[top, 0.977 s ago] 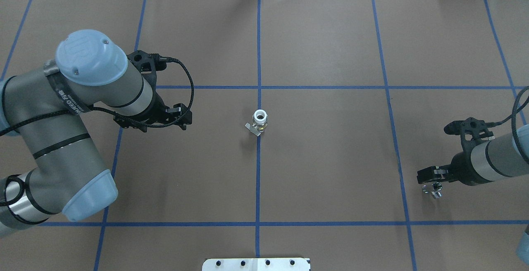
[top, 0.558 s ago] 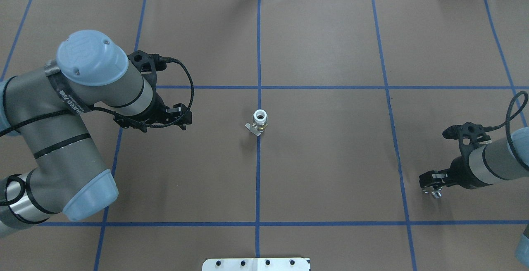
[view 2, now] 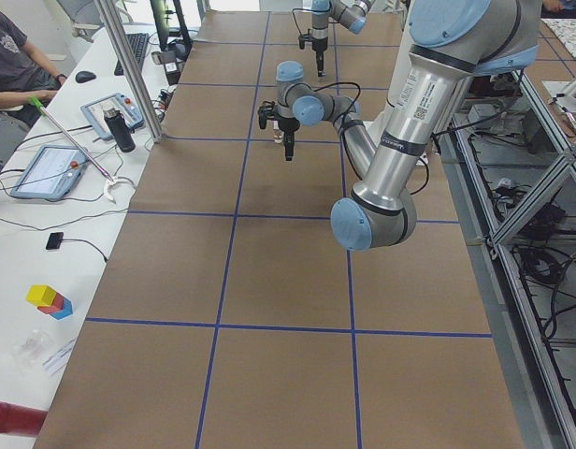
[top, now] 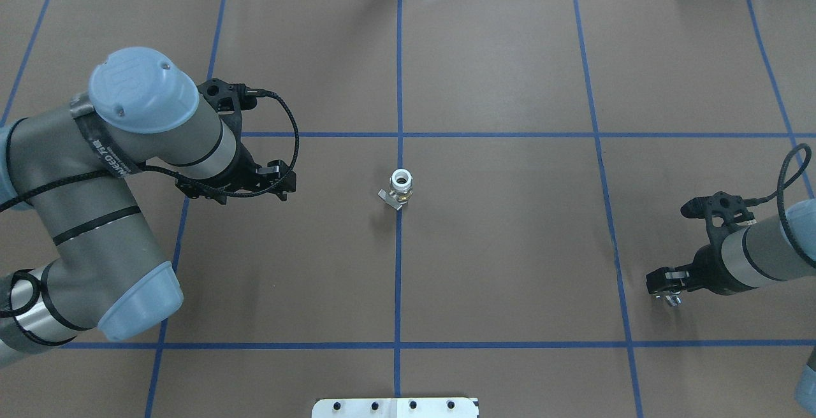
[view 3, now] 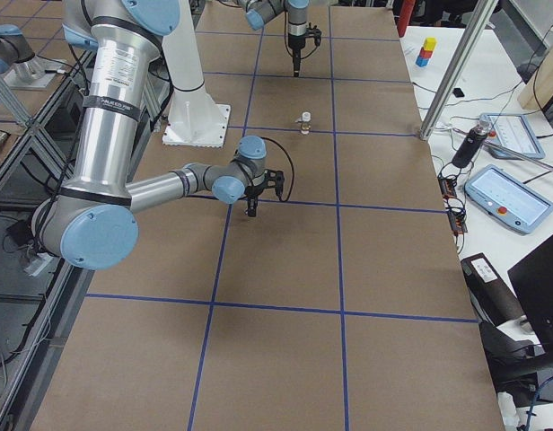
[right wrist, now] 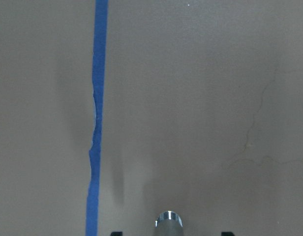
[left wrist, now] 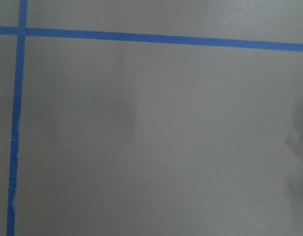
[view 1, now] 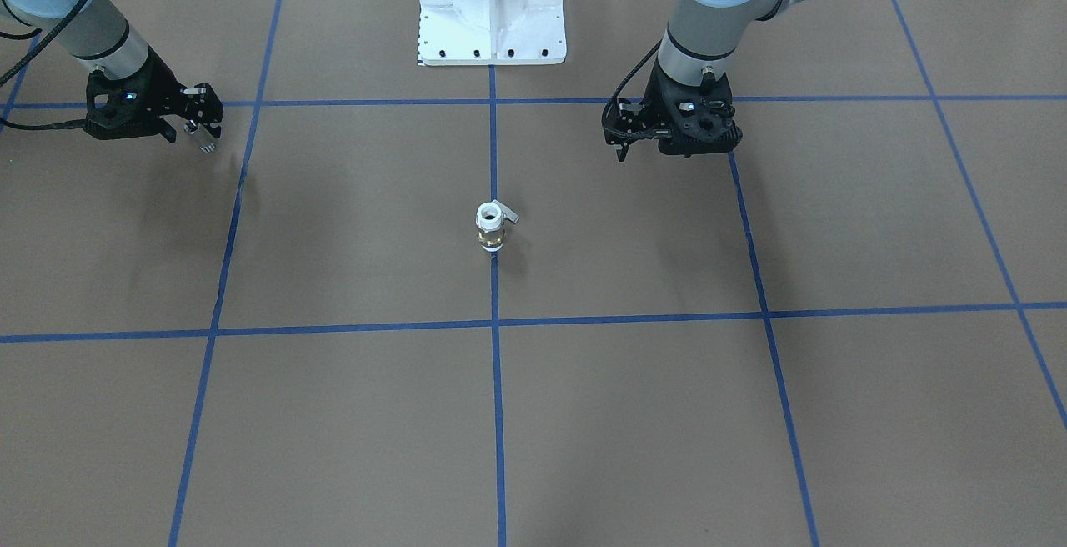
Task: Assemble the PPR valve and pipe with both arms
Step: 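Lower the right gripper onto the small silver fitting and close it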
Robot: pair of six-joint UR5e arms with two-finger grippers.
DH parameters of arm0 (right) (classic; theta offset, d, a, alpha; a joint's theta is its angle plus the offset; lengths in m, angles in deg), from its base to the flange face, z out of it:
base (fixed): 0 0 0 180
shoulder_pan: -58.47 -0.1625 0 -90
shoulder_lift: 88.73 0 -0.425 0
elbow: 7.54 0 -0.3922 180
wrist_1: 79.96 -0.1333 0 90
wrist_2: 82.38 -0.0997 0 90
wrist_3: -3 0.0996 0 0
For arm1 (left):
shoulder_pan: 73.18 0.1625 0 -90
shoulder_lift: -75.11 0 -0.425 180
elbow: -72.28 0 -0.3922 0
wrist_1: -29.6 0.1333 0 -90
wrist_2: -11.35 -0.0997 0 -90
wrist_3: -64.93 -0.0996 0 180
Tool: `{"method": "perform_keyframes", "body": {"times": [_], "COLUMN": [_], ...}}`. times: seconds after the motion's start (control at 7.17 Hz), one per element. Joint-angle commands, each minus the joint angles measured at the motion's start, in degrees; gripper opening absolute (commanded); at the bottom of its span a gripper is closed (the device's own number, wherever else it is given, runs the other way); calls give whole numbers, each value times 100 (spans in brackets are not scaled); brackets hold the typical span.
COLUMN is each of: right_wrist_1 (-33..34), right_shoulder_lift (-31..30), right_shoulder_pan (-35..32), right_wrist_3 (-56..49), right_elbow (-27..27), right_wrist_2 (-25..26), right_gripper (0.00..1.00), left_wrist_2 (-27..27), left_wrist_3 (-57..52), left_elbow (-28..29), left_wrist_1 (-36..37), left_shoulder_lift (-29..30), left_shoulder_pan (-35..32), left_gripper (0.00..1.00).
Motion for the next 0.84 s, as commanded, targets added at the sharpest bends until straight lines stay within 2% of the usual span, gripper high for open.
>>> {"method": "perform_keyframes", "body": {"times": [0.0, 0.14, 0.28, 0.42, 0.56, 0.7], "right_wrist_1": [-9, -9, -9, -9, -9, -9], "right_shoulder_lift": [0, 0, -9, -26, -53, -62], "right_shoulder_pan": [11, 11, 3, 11, 11, 11], "right_wrist_3": [0, 0, 0, 0, 0, 0], "right_elbow": [21, 21, 21, 30, 30, 39], "right_wrist_2": [-16, -16, -16, -25, -25, -34], "right_gripper": [69, 57, 41, 20, 8, 0], "left_wrist_2": [0, 0, 0, 0, 0, 0], "left_wrist_3": [97, 220, 204, 195, 203, 221], "left_elbow": [28, 80, 81, 81, 81, 81], "left_wrist_1": [-6, -15, -24, -24, -24, -24], "left_shoulder_lift": [7, 16, 16, 33, 42, 51], "left_shoulder_pan": [18, 44, 44, 44, 36, 36], "left_gripper": [100, 100, 100, 100, 100, 100]}}
